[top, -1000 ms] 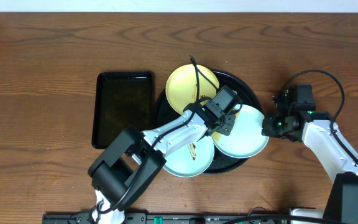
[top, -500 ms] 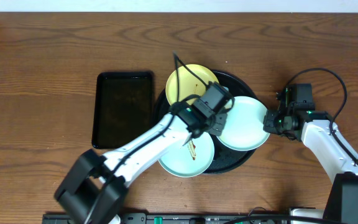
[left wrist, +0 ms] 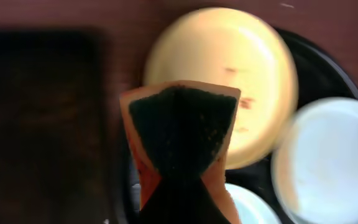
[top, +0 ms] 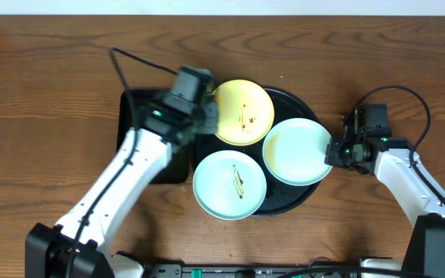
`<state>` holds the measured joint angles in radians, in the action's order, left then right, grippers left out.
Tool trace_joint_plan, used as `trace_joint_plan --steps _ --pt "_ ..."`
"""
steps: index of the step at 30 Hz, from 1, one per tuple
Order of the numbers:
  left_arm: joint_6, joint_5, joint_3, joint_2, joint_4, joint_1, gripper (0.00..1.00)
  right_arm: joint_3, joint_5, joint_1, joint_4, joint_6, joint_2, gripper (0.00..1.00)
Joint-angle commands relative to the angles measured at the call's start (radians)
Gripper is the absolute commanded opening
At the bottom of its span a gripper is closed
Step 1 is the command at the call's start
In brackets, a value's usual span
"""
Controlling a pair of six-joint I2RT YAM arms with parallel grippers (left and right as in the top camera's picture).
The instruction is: Clean dirty plates on tray and stack at the side
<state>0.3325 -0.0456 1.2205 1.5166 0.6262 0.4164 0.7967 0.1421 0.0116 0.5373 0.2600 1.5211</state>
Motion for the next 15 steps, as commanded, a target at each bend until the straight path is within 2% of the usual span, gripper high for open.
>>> trace_joint_plan --steps 1,8,15 --pt "-0.024 0.013 -0.007 -0.007 0.031 -0.116 0.08 0.007 -0.002 -0.001 0.001 0.005 0.003 0.01" --pt "-0.024 0.013 -0.009 -0.007 0.119 -0.283 0.07 0.008 -0.048 -0.001 -0.024 -0.007 -0.001 0.01" --pt "-0.024 0.013 -0.027 -0.007 0.152 -0.383 0.08 0.023 -0.096 0.003 -0.027 -0.071 -0.136 0.01"
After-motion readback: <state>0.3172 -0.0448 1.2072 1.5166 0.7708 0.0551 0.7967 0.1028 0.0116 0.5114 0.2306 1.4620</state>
